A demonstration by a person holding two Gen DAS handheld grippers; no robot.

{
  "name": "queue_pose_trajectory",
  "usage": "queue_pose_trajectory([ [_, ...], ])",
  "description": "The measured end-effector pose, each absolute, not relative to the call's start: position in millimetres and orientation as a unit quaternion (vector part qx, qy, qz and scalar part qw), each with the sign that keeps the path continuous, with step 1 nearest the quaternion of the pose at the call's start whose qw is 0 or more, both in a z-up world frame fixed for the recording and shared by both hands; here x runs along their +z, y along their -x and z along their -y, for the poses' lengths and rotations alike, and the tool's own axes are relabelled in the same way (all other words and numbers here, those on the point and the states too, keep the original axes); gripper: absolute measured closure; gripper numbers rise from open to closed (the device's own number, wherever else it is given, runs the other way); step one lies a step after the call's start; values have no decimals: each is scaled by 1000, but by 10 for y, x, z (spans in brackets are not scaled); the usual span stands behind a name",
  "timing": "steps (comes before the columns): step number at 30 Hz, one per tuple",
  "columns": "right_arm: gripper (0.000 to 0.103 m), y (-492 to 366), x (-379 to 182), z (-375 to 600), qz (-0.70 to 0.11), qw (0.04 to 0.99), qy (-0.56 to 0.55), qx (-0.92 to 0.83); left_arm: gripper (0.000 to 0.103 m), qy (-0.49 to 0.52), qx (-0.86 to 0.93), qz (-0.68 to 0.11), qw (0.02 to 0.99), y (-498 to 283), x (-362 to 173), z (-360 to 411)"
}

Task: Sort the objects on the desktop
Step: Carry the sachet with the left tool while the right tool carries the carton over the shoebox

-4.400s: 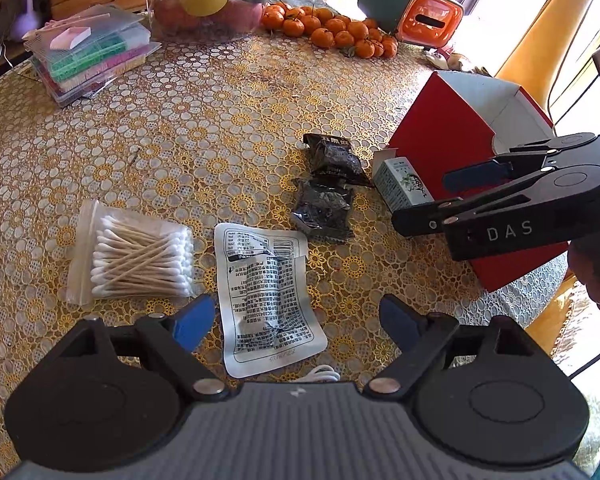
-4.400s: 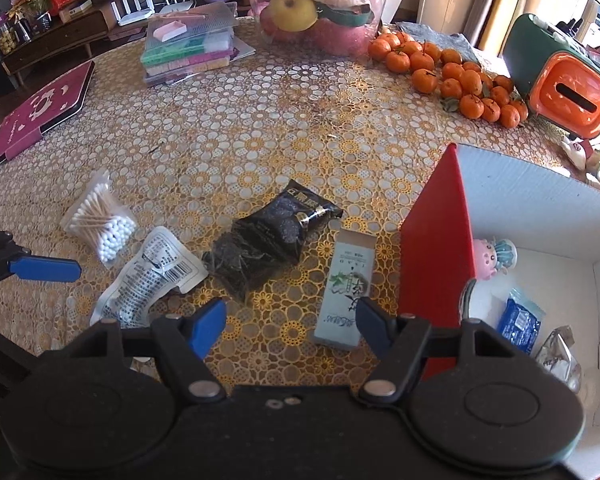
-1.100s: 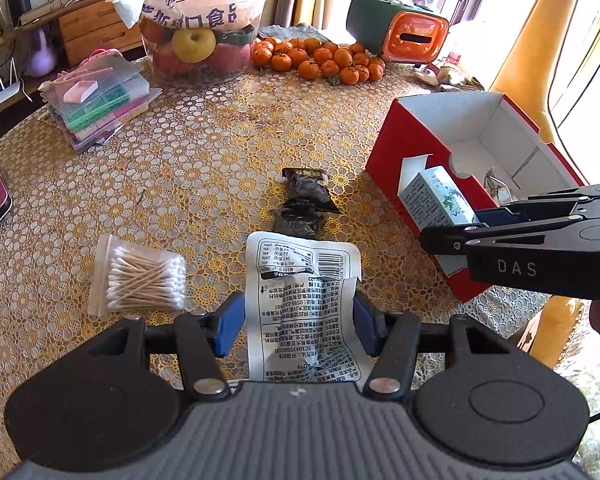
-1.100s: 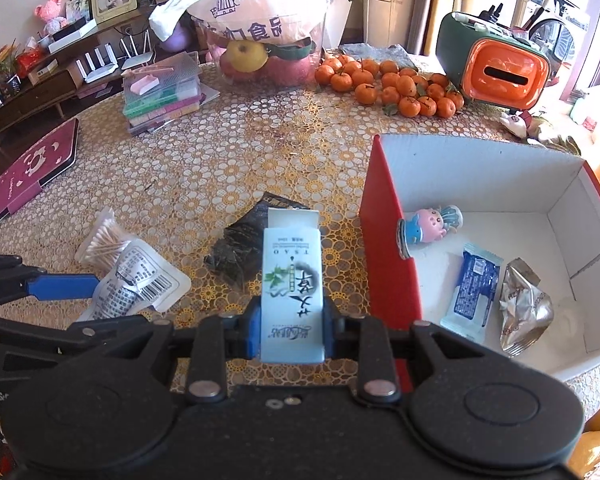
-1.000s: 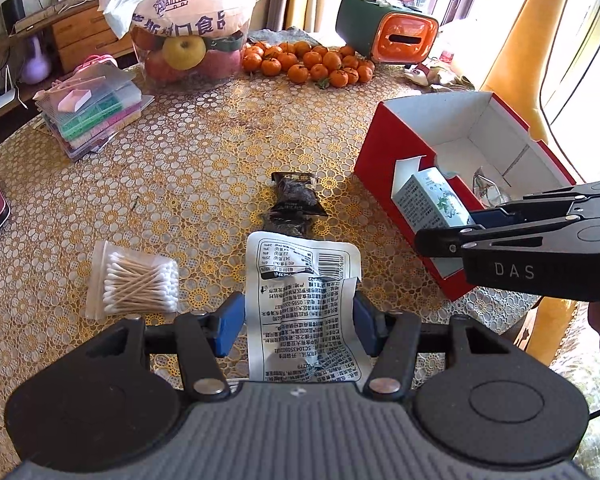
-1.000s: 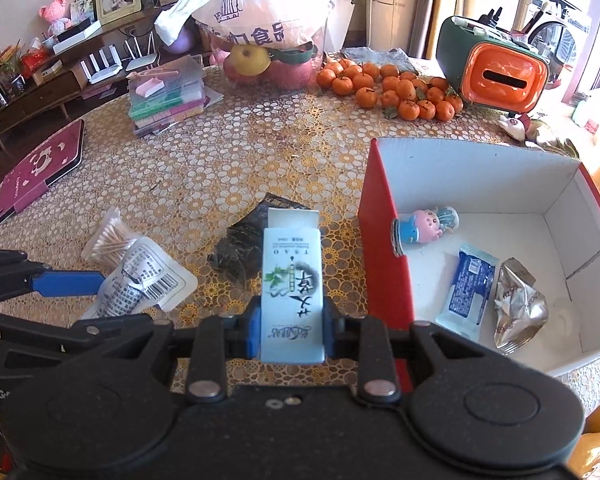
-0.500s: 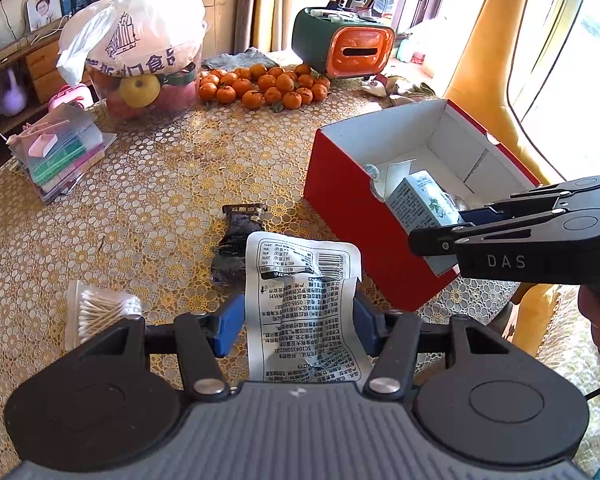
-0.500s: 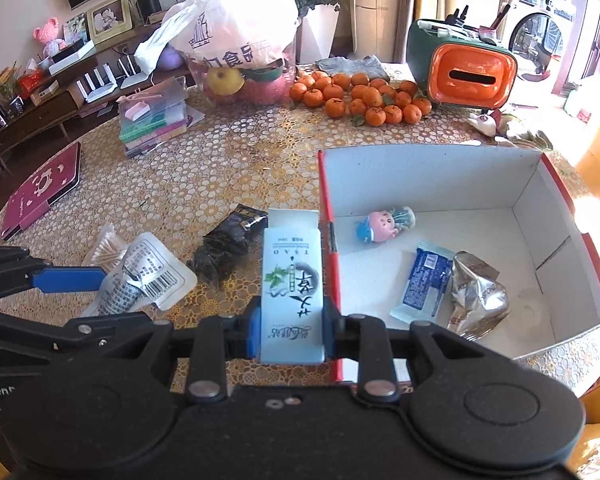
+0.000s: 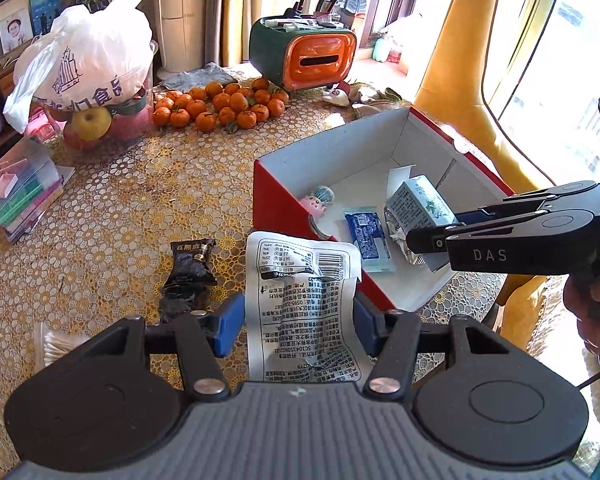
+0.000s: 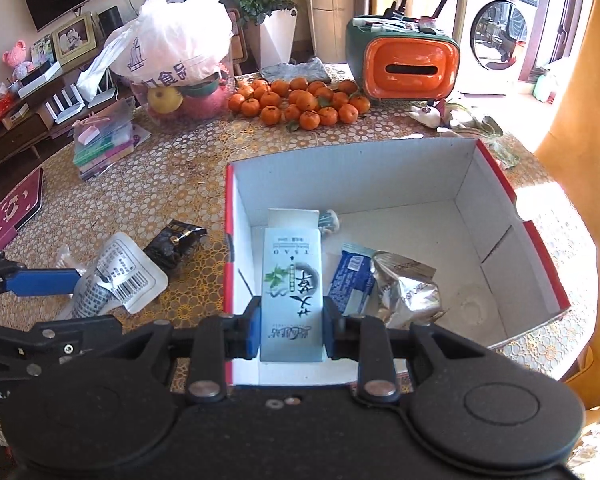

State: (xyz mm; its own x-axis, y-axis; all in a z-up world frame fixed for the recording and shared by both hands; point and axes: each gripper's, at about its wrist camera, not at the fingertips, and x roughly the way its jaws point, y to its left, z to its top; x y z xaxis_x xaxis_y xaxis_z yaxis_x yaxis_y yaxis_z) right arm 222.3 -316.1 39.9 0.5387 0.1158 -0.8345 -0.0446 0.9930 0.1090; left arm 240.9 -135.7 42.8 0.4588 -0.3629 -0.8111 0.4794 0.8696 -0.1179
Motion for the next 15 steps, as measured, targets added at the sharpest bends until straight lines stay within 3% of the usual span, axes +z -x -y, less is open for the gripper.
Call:
queue_pose_trajectory([
  [15,75,-2338,300,3836,-479,876,-57,7,47,-69,-276,-453,845,-2655,479,1989],
])
